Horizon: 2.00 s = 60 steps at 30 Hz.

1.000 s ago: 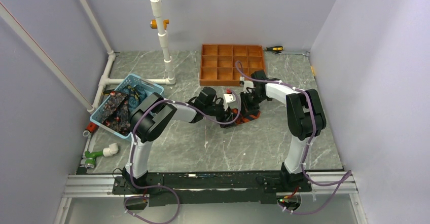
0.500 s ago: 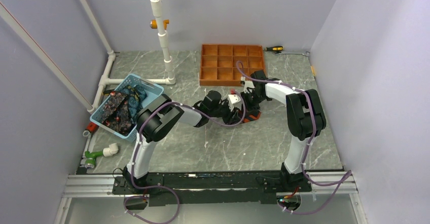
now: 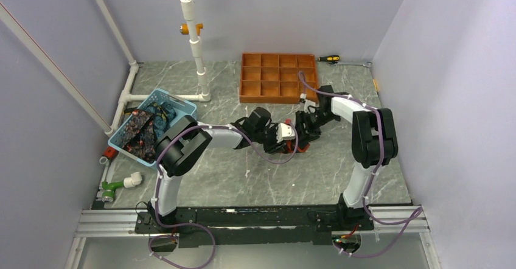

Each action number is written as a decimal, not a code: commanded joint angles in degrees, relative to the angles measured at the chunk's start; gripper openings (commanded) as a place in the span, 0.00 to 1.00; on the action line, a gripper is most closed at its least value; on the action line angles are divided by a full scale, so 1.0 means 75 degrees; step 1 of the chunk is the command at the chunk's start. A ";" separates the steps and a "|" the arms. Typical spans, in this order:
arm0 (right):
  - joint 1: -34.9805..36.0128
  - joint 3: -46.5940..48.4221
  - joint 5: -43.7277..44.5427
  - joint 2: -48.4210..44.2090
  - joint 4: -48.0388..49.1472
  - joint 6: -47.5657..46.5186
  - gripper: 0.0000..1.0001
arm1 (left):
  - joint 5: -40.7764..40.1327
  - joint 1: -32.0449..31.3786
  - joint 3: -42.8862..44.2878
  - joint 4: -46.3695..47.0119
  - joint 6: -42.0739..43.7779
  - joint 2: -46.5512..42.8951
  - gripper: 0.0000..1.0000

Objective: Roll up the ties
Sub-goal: Roll the tie at the center of the board.

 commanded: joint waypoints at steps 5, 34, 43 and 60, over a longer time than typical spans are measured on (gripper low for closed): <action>-0.0497 -0.0372 -0.2163 -0.1112 0.0138 0.0381 0.56 | -0.0633 -0.0008 0.0290 -0.3695 0.0414 0.0740 0.15; -0.0282 -0.0332 -0.1126 0.0636 0.0721 0.0353 0.00 | 0.0077 -0.0026 0.0562 -0.3039 -0.0005 0.0531 0.49; -0.0390 -0.0331 0.1154 0.0630 0.0586 0.0391 0.00 | 0.1292 0.0078 0.0388 -0.0699 -0.0721 0.0184 0.73; 0.0034 0.0334 0.2870 0.1205 0.0709 0.0511 0.00 | 0.1268 -0.0080 0.1377 0.1586 -0.1726 0.1508 0.69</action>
